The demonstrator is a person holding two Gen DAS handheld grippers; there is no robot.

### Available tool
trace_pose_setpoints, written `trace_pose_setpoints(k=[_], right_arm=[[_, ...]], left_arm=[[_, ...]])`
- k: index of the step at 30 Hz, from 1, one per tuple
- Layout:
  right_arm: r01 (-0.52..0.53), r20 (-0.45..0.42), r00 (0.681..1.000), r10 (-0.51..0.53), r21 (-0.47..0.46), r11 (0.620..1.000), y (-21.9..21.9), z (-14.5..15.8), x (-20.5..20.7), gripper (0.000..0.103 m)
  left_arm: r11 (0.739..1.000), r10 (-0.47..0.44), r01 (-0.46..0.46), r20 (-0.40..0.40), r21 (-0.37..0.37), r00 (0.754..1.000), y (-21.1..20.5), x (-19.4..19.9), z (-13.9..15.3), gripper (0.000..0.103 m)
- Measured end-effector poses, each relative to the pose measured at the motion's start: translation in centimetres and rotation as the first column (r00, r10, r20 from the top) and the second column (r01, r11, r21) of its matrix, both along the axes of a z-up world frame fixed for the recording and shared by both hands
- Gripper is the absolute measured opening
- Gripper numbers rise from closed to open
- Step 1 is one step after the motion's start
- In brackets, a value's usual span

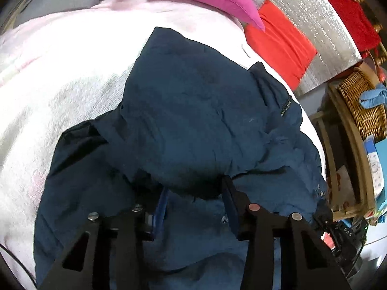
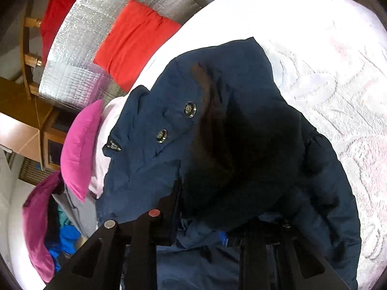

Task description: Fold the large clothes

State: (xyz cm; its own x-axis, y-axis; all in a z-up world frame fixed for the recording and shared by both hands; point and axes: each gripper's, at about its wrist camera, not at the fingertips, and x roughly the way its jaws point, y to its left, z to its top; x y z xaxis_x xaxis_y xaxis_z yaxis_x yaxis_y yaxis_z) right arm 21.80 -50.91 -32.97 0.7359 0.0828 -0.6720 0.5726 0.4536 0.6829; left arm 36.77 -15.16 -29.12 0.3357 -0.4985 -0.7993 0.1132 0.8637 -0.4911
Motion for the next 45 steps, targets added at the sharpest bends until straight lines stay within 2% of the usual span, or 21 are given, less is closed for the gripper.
trace_pose_setpoints(k=[5, 9, 11, 13, 14, 16, 17, 20, 23, 27, 31, 32, 33, 36, 37, 40, 41, 43, 45], right_arm=[[-0.055, -0.005, 0.998, 0.056, 0.063, 0.996, -0.6, 0.2, -0.8, 0.029], [-0.152, -0.005, 0.988, 0.152, 0.069, 0.986, -0.4, 1.4, -1.9, 0.030], [-0.181, 0.003, 0.984, 0.181, 0.029, 0.983, -0.4, 2.6, -2.8, 0.030], [-0.194, 0.029, 0.980, 0.195, -0.006, 0.981, -1.1, 3.5, -4.3, 0.032], [-0.190, 0.035, 0.981, 0.190, -0.016, 0.982, -1.3, 3.8, -4.7, 0.035], [-0.143, 0.043, 0.988, 0.146, -0.063, 0.988, -2.2, 4.5, -5.9, 0.067], [-0.111, 0.055, 0.992, 0.116, -0.086, 0.990, -2.7, 4.9, -6.5, 0.070], [-0.031, 0.098, 0.994, 0.043, -0.121, 0.992, -4.1, 5.8, -7.4, 0.070], [-0.009, 0.065, 0.998, 0.019, -0.157, 0.988, -4.8, 5.2, -6.0, 0.070], [-0.035, -0.015, 0.999, 0.033, -0.193, 0.981, -5.2, 3.4, -2.6, 0.070], [-0.072, -0.052, 0.997, 0.062, -0.216, 0.974, -5.4, 1.8, -0.9, 0.069], [-0.087, -0.065, 0.995, 0.075, -0.219, 0.972, -5.3, 1.4, -0.4, 0.067], [-0.098, -0.062, 0.994, 0.086, -0.221, 0.970, -5.3, 1.2, -0.1, 0.054], [-0.106, -0.072, 0.993, 0.089, -0.297, 0.949, -4.2, 2.2, 0.4, 0.039], [-0.104, -0.066, 0.994, 0.087, -0.330, 0.938, -3.7, 2.9, 0.3, 0.037], [-0.092, -0.046, 0.996, 0.081, -0.382, 0.920, -3.1, 3.8, 0.2, 0.037], [-0.099, -0.063, 0.995, 0.081, -0.383, 0.919, -3.2, 3.5, 0.3, 0.037], [-0.117, -0.121, 0.990, 0.079, -0.349, 0.930, -3.6, 2.0, 0.7, 0.037], [-0.119, -0.119, 0.989, 0.085, -0.314, 0.942, -4.1, 1.5, 0.6, 0.039]], left_arm=[[0.998, -0.035, 0.037, -0.041, 0.044, 0.999, 0.2, -0.8, 0.6, 0.056], [0.993, -0.115, 0.116, -0.074, 0.017, 0.991, 1.0, -2.3, 1.5, 0.063], [0.989, -0.149, 0.149, -0.058, -0.010, 0.987, 1.7, -2.9, 2.3, 0.063], [0.988, -0.154, 0.153, 0.009, 0.008, 0.988, 2.9, -3.3, 3.6, 0.064], [0.989, -0.145, 0.144, 0.035, 0.019, 0.989, 3.3, -3.3, 4.0, 0.065], [0.995, -0.084, 0.079, 0.111, 0.054, 0.990, 5.0, -3.1, 5.1, 0.072], [0.997, -0.049, 0.040, 0.133, 0.068, 0.990, 5.7, -2.8, 5.4, 0.073], [0.989, 0.061, -0.085, 0.195, 0.117, 0.979, 7.5, -1.5, 5.5, 0.075], [0.977, 0.116, -0.145, 0.182, 0.155, 0.976, 7.8, 0.3, 4.2, 0.076], [0.977, 0.141, -0.153, 0.083, 0.151, 0.986, 7.6, 2.7, 1.3, 0.076], [0.973, 0.131, -0.145, 0.087, 0.181, 0.988, 6.5, 3.6, 0.2, 0.076], [0.971, 0.125, -0.140, 0.089, 0.192, 0.988, 6.2, 3.8, 0.1, 0.076], [0.968, 0.122, -0.137, 0.084, 0.210, 0.989, 6.0, 4.0, -0.1, 0.076], [0.961, 0.113, -0.132, 0.091, 0.242, 0.989, 6.0, 4.1, 0.0, 0.076], [0.957, 0.110, -0.132, 0.101, 0.257, 0.989, 5.8, 4.1, 0.2, 0.076], [0.940, 0.089, -0.128, 0.134, 0.316, 0.987, 4.9, 3.9, 0.3, 0.076], [0.936, 0.082, -0.122, 0.131, 0.331, 0.988, 4.7, 3.9, 0.0, 0.076], [0.936, 0.073, -0.107, 0.112, 0.336, 0.991, 4.6, 4.1, -0.5, 0.076], [0.940, 0.078, -0.109, 0.108, 0.322, 0.991, 4.9, 4.0, -0.3, 0.076]])
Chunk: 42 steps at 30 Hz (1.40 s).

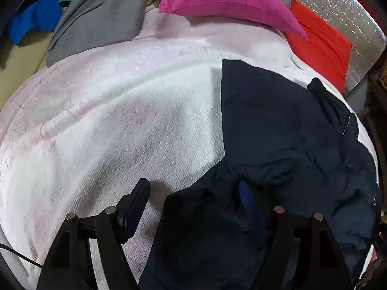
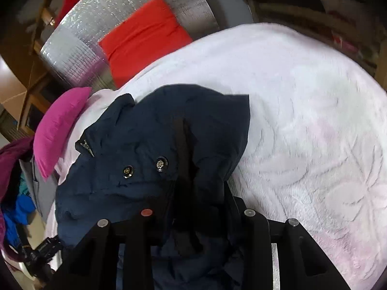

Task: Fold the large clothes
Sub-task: 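Grasp the folded jacket edge with the right tool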

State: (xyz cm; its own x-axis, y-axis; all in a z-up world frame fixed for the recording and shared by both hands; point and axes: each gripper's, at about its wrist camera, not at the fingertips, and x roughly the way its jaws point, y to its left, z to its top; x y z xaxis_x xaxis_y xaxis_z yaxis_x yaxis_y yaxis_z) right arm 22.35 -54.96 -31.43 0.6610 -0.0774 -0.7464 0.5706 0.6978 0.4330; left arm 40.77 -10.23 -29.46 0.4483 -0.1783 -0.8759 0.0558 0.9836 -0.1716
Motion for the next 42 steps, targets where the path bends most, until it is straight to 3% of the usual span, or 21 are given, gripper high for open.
trace_pose_setpoints(k=[2, 4, 6, 14, 17, 22, 29, 33, 42], right_arm=[[0.006, 0.016, 1.000, -0.007, 0.047, 0.999, -0.4, 0.7, -0.8, 0.041], [-0.002, 0.042, 0.999, -0.001, 0.084, 0.996, -0.5, 1.3, -1.7, 0.059], [-0.020, 0.057, 0.998, 0.015, 0.083, 0.996, -0.4, 2.1, -2.6, 0.064], [-0.040, 0.094, 0.995, 0.034, 0.062, 0.997, 0.3, 3.8, -7.1, 0.065], [-0.033, 0.125, 0.992, 0.025, 0.063, 0.997, 0.6, 4.4, -9.3, 0.065], [-0.024, 0.165, 0.986, 0.021, 0.015, 1.000, 2.1, 5.7, -12.0, 0.065], [-0.049, 0.210, 0.975, 0.073, -0.119, 0.992, 6.5, 7.6, -15.2, 0.071], [-0.075, 0.190, 0.976, 0.107, -0.168, 0.983, 8.7, 7.6, -16.4, 0.072], [-0.108, 0.164, 0.976, 0.142, -0.202, 0.973, 11.4, 6.9, -18.3, 0.072]], left_arm=[[1.000, -0.005, 0.004, -0.006, -0.016, 1.000, 0.7, -0.4, 0.4, 0.076], [1.000, -0.009, 0.009, -0.011, -0.029, 1.000, 1.4, -0.9, 0.8, 0.076], [0.999, -0.018, 0.018, -0.009, -0.041, 1.000, 1.6, -1.4, 1.1, 0.076], [0.999, -0.036, 0.039, 0.085, -0.032, 0.996, 3.5, -5.0, 3.3, 0.076], [0.999, -0.038, 0.037, 0.140, 0.016, 0.989, 3.9, -6.5, 3.7, 0.076], [0.991, -0.071, 0.039, 0.267, 0.125, 0.961, 4.6, -10.0, 5.1, 0.077], [0.992, -0.027, -0.035, 0.462, 0.125, 0.887, 6.6, -15.4, 8.1, 0.085], [0.988, -0.046, -0.033, 0.498, 0.149, 0.866, 7.4, -17.4, 8.6, 0.087], [0.986, -0.043, -0.044, 0.493, 0.163, 0.869, 9.8, -19.1, 8.3, 0.087]])
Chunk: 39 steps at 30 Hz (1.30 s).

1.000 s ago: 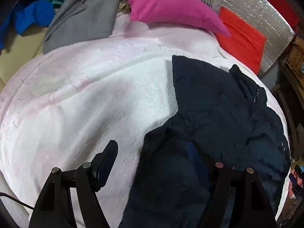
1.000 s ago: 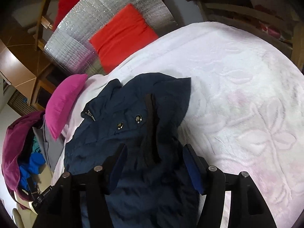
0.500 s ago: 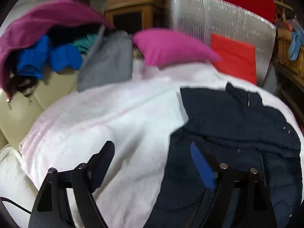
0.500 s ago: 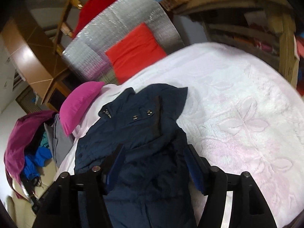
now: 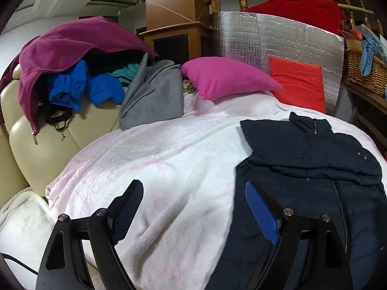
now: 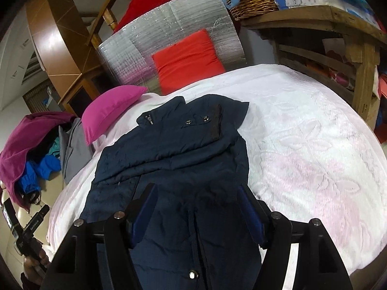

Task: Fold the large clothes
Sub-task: 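Grasp the navy jacket hem with both tools side by side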

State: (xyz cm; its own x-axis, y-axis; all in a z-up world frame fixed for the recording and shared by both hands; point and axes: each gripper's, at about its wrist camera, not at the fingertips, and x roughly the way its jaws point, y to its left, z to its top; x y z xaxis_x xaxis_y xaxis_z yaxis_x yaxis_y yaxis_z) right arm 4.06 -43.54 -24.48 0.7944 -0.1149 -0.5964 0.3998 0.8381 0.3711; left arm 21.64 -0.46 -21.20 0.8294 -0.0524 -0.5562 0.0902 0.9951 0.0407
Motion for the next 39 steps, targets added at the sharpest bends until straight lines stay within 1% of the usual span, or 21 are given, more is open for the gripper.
trace_pose_setpoints(k=[5, 12, 18, 24, 29, 31, 34, 36, 39], right_arm=[[-0.017, -0.016, 1.000, 0.017, -0.007, 1.000, 1.1, -0.3, -0.5, 0.072], [-0.050, -0.051, 0.997, 0.049, -0.021, 0.999, 2.8, -1.0, -1.9, 0.072], [-0.062, -0.069, 0.996, 0.061, -0.011, 0.998, 3.7, -1.4, -3.9, 0.072], [-0.086, -0.095, 0.992, 0.083, -0.024, 0.996, 4.6, -1.5, -5.9, 0.073], [-0.092, -0.110, 0.990, 0.089, -0.020, 0.996, 4.9, -1.7, -7.4, 0.073], [-0.094, -0.129, 0.987, 0.091, -0.017, 0.995, 5.0, -2.0, -7.7, 0.074], [-0.099, -0.160, 0.982, 0.096, -0.013, 0.995, 5.1, -2.7, -8.1, 0.075], [-0.097, -0.188, 0.978, 0.094, -0.009, 0.995, 5.1, -3.3, -8.3, 0.075], [-0.093, -0.222, 0.971, 0.094, 0.015, 0.996, 4.7, -4.3, -8.5, 0.075]], left_arm=[[1.000, 0.012, -0.012, -0.012, -0.019, 1.000, 1.0, -0.5, -0.1, 0.087], [1.000, 0.006, -0.006, -0.029, -0.002, 1.000, 1.4, -1.4, -0.6, 0.087], [1.000, -0.017, 0.017, -0.078, 0.005, 0.997, 1.2, -2.8, -1.6, 0.087], [0.999, -0.035, 0.038, -0.128, 0.020, 0.991, 0.7, -4.5, -2.6, 0.087], [0.998, -0.037, 0.045, -0.161, 0.046, 0.986, 0.3, -5.7, -3.5, 0.087], [0.998, -0.029, 0.040, -0.211, 0.048, 0.977, 0.2, -6.0, -4.3, 0.087], [0.999, -0.042, 0.046, -0.281, 0.011, 0.959, 0.6, -6.3, -5.4, 0.087], [0.999, -0.044, 0.040, -0.344, -0.019, 0.938, 1.0, -6.0, -6.4, 0.087], [0.996, -0.059, 0.025, -0.423, -0.087, 0.904, 1.8, -5.4, -7.6, 0.087]])
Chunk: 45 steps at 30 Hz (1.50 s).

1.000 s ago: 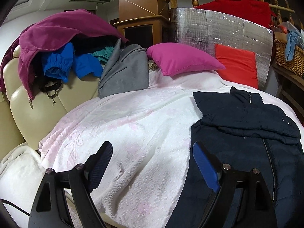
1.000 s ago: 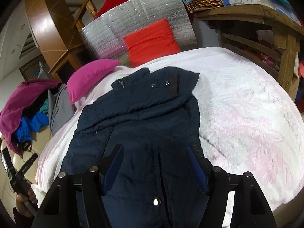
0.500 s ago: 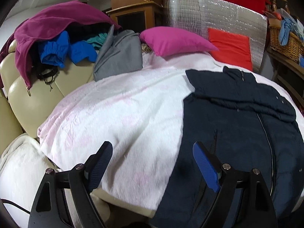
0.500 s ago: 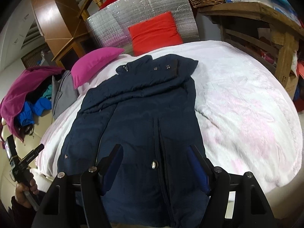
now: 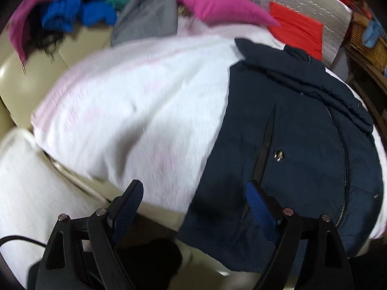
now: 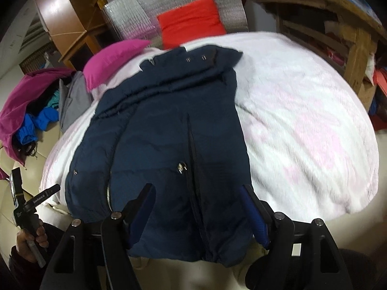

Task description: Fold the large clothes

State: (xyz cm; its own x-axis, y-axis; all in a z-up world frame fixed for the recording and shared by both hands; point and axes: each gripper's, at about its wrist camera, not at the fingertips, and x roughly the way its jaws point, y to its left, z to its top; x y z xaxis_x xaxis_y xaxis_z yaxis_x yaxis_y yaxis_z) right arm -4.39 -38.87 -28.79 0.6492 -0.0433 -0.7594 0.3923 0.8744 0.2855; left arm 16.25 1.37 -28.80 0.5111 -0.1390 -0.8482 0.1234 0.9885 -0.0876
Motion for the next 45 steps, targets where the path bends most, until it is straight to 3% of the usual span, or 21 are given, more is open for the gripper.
trace_pose_setpoints(k=[4, 11, 12, 15, 16, 21, 23, 24, 25, 30, 32, 33, 34, 36, 38, 40, 42, 45], right_arm=[[0.009, -0.039, 0.999, -0.008, 0.023, 1.000, -0.4, -1.4, -0.1, 0.075], [0.020, -0.118, 0.993, -0.016, 0.037, 0.999, -1.4, -4.1, 0.1, 0.075], [0.023, -0.125, 0.992, -0.018, 0.044, 0.999, -1.6, -4.4, 0.1, 0.075], [0.028, -0.162, 0.987, -0.013, 0.095, 0.995, -2.2, -5.9, 0.4, 0.077], [0.033, -0.171, 0.985, -0.012, 0.120, 0.992, -2.4, -6.6, 0.5, 0.077], [0.008, -0.186, 0.982, 0.011, 0.104, 0.995, -1.5, -7.9, 1.1, 0.082], [-0.034, -0.181, 0.982, 0.052, 0.104, 0.994, -0.9, -7.9, 1.2, 0.072], [-0.055, -0.176, 0.982, 0.075, 0.113, 0.992, -0.6, -7.8, 1.2, 0.051], [-0.068, -0.172, 0.981, 0.087, 0.115, 0.991, -0.4, -7.7, 1.1, 0.039], [-0.145, -0.147, 0.977, 0.152, 0.060, 0.988, 0.9, -6.7, 0.9, 0.036], [-0.137, -0.161, 0.976, 0.146, 0.066, 0.988, 0.8, -7.0, 1.0, 0.036], [-0.129, -0.180, 0.974, 0.140, 0.071, 0.989, 0.6, -7.4, 1.2, 0.039], [-0.120, -0.193, 0.972, 0.132, 0.072, 0.990, 0.3, -7.5, 1.7, 0.044], [-0.106, -0.213, 0.969, 0.124, 0.096, 0.990, 0.1, -8.0, 2.1, 0.059], [-0.134, -0.205, 0.968, 0.145, 0.065, 0.989, 0.8, -7.7, 2.3, 0.059], [-0.159, -0.210, 0.965, 0.157, 0.008, 0.987, 1.5, -7.4, 2.4, 0.039], [-0.165, -0.205, 0.966, 0.160, -0.010, 0.986, 1.8, -7.2, 2.2, 0.028], [-0.166, -0.145, 0.975, 0.166, 0.012, 0.986, 1.5, -5.6, 1.3, 0.022]], left_arm=[[0.997, -0.031, 0.024, -0.084, -0.075, 0.996, 0.5, 0.0, -1.4, 0.087], [0.975, -0.171, 0.148, -0.138, -0.167, 0.976, -0.7, -1.1, -2.4, 0.087], [0.975, -0.178, 0.156, -0.134, -0.157, 0.975, -0.9, -1.3, -2.5, 0.084], [0.968, -0.219, 0.199, -0.124, -0.155, 0.968, -1.6, -1.8, -2.6, 0.060], [0.966, -0.228, 0.209, -0.117, -0.154, 0.967, -1.8, -1.9, -2.6, 0.056], [0.962, -0.249, 0.229, -0.136, -0.149, 0.959, -2.5, -1.9, -3.2, 0.058], [0.963, -0.241, 0.216, -0.150, -0.162, 0.959, -2.5, -1.6, -3.3, 0.061], [0.962, -0.237, 0.210, -0.154, -0.175, 0.959, -2.3, -1.6, -3.4, 0.064], [0.962, -0.230, 0.200, -0.158, -0.187, 0.960, -2.2, -1.5, -3.4, 0.064], [0.955, -0.238, 0.203, -0.151, -0.214, 0.960, -1.9, -1.5, -3.4, 0.063], [0.948, -0.247, 0.209, -0.146, -0.238, 0.958, -1.8, -1.3, -3.4, 0.047], [0.944, -0.254, 0.211, -0.149, -0.253, 0.956, -1.7, -1.2, -3.5, 0.035], [0.941, -0.256, 0.209, -0.155, -0.268, 0.954, -1.6, -1.1, -3.6, 0.032], [0.938, -0.253, 0.200, -0.163, -0.284, 0.954, -1.5, -1.1, -3.6, 0.032], [0.936, -0.247, 0.187, -0.178, -0.297, 0.953, -1.0, -0.7, -3.6, 0.032], [0.932, -0.231, 0.153, -0.214, -0.330, 0.949, -0.6, -0.4, -4.0, 0.041], [0.923, -0.241, 0.152, -0.223, -0.352, 0.945, -0.1, -0.7, -4.0, 0.047], [0.931, -0.248, 0.174, -0.207, -0.320, 0.946, -0.6, -0.9, -3.8, 0.046]])
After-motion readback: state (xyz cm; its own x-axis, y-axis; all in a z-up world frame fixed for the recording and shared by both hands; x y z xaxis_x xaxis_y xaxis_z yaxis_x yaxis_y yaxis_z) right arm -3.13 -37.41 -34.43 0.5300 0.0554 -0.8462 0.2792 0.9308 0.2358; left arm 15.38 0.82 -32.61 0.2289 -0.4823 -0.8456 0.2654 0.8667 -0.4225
